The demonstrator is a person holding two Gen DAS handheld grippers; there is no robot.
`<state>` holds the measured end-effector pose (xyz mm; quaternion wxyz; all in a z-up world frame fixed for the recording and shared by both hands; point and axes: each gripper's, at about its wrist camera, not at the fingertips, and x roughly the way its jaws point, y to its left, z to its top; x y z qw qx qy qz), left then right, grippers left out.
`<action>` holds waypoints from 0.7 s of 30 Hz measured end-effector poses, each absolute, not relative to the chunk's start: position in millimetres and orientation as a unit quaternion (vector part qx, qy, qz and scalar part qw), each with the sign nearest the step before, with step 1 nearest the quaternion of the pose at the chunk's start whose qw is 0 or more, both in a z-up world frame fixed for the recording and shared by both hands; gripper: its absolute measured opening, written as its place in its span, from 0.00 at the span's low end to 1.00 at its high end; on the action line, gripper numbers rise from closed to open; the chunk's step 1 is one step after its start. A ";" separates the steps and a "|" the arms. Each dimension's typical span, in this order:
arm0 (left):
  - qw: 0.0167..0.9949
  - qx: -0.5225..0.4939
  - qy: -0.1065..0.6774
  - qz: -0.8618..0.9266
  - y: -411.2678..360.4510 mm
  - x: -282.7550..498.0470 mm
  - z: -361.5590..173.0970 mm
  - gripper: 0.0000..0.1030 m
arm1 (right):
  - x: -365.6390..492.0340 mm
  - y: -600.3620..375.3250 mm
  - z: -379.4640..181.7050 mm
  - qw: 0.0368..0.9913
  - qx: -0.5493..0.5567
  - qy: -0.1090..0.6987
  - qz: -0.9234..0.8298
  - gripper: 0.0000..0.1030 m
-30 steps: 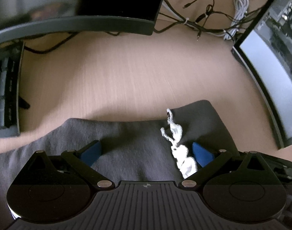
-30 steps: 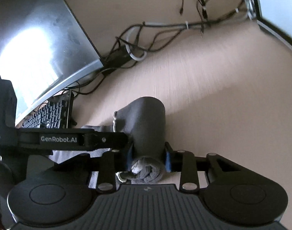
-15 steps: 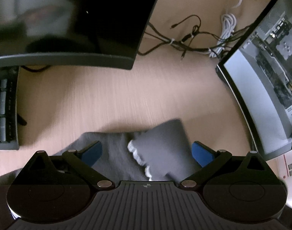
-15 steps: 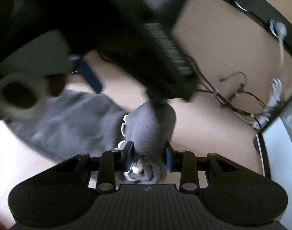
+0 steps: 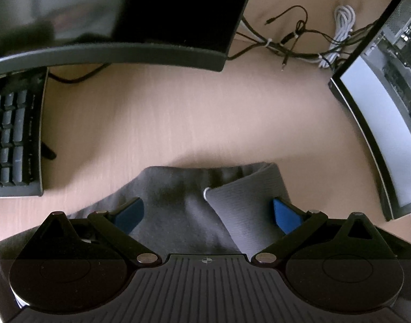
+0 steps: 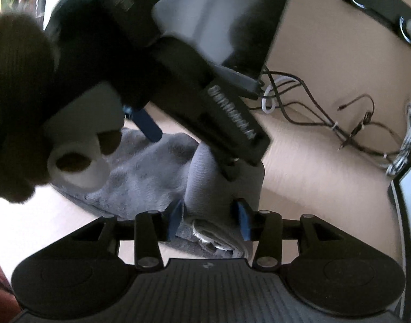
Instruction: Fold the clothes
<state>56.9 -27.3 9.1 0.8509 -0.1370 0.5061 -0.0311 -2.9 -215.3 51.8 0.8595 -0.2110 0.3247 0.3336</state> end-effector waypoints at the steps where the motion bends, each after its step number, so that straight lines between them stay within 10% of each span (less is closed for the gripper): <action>1: 0.850 -0.138 0.507 -0.029 -26.3 57.1 7.0 1.00 | -0.2 -220.7 54.2 0.859 -0.192 0.332 0.339 0.42; 11: 0.852 -0.130 0.506 -0.020 -24.8 53.0 5.9 1.00 | 45.6 -307.2 51.7 0.840 0.094 0.426 0.324 0.55; 21: 0.851 -0.132 0.509 -0.013 -20.4 51.8 2.9 1.00 | 69.4 -296.8 31.3 0.829 0.117 0.444 0.320 0.59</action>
